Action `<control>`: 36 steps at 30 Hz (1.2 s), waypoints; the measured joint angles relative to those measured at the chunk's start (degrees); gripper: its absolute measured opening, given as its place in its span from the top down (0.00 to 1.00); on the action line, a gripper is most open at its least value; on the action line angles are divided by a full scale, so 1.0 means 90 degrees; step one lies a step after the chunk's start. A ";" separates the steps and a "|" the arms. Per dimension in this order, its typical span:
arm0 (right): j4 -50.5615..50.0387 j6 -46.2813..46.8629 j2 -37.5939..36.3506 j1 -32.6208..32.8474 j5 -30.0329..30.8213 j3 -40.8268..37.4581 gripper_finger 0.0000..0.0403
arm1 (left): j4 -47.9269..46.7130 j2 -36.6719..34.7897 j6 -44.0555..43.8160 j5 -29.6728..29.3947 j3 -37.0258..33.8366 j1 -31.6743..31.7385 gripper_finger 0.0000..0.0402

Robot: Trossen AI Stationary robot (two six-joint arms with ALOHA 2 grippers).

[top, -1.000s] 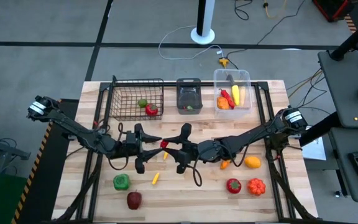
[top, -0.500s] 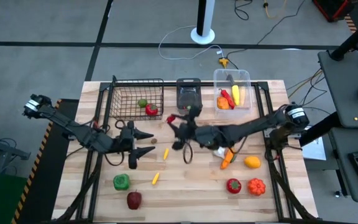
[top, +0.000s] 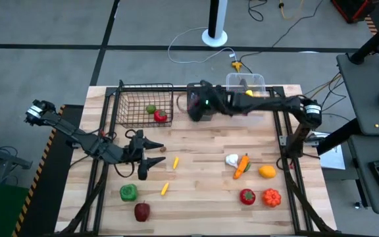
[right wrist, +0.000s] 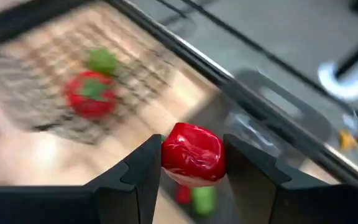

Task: Sort produce into baskets
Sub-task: Put the red bell pepper into the black bin

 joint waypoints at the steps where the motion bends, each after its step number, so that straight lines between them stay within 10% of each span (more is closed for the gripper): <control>1: -0.0109 0.0093 0.0000 -0.0198 -0.0164 0.0004 0.61 | 0.0000 0.0000 0.0000 0.0000 0.0000 0.0000 0.39; 12: -0.0654 0.0292 0.0633 -0.1602 -0.2087 0.0687 0.61 | 0.0019 -0.0005 0.0000 -0.0019 0.0000 0.0010 0.39; 36: -0.3073 -0.1005 0.2875 -0.1643 -0.1513 0.3622 0.52 | -0.0141 -0.0005 0.0073 -0.0022 0.0000 0.0012 0.39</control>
